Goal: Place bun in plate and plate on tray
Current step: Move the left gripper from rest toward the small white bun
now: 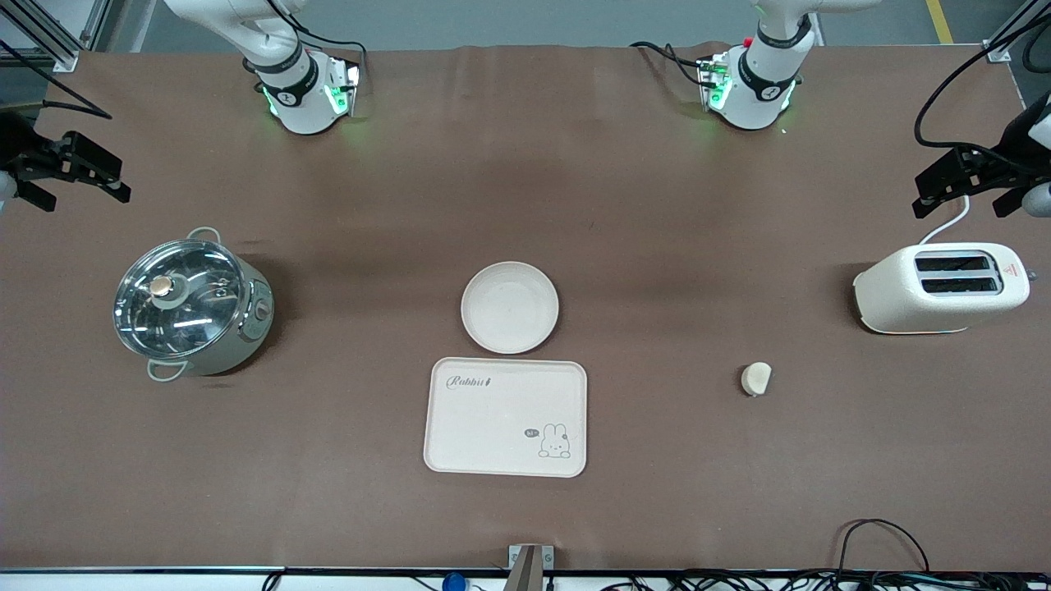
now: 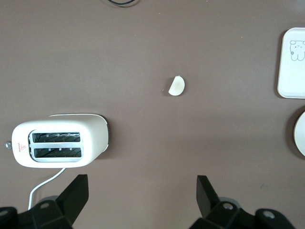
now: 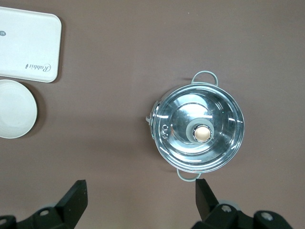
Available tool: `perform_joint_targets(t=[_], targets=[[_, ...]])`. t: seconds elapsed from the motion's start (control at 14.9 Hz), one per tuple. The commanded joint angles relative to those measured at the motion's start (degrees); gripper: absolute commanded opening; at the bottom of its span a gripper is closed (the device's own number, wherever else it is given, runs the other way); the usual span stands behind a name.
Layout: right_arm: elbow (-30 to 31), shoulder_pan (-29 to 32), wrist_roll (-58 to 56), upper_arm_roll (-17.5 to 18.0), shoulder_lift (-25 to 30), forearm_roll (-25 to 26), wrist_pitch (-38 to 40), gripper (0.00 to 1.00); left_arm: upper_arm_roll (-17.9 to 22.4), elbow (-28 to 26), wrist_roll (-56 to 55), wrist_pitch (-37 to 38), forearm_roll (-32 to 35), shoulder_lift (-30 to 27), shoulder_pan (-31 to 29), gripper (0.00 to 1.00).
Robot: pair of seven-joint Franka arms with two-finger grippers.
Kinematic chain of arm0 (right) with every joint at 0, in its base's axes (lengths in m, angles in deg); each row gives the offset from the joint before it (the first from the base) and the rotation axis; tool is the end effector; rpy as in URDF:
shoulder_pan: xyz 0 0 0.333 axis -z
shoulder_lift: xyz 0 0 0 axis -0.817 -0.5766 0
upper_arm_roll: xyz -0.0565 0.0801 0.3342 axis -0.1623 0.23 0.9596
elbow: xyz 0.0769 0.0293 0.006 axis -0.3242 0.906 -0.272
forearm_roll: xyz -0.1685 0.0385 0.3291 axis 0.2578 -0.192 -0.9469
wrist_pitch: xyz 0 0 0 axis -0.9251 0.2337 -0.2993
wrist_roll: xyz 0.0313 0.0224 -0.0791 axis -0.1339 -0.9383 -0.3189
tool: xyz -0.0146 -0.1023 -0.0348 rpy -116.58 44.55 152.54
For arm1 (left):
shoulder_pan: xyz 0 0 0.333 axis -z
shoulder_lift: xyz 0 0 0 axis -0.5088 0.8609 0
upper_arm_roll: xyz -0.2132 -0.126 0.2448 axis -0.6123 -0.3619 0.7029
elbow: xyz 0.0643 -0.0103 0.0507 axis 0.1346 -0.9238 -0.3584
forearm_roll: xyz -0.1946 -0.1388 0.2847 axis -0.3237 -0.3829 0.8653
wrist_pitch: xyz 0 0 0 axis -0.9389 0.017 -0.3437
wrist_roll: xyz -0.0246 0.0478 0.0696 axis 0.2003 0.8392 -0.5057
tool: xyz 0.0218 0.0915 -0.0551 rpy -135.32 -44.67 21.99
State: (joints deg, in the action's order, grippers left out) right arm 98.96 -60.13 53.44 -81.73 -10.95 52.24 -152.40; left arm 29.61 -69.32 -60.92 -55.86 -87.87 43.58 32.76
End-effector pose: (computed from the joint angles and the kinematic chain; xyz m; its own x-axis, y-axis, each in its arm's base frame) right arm 0.4988 -0.0123 0.6777 0.9942 0.1036 0.0274 0.1045 -0.9940 -0.0318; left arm 0.5232 -0.0239 0.6841 0.9977 -0.0141 0.0659 -0.0130 -0.9998 -0.0164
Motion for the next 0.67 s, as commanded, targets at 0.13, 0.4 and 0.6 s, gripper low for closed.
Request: perform_joint_targets(t=[0.13,0.4,0.6], targets=[[0.0,0.9,-0.8,0.5,0.2,0.2,-0.1,1.0,0.3,3.3,0.8,1.9,1.7,2.0,-0.2,1.0],[0.0,0.9,-0.8,0.5,-0.1,0.1,-0.2,1.0,-2.3,0.6,0.3,2.4,5.4,7.5,0.3,1.0],[0.0,0.6,-0.7,0.5,-1.5,0.1,-0.7,1.0,-3.9,0.3,0.9,-8.1,3.6,18.9,1.1,1.0]])
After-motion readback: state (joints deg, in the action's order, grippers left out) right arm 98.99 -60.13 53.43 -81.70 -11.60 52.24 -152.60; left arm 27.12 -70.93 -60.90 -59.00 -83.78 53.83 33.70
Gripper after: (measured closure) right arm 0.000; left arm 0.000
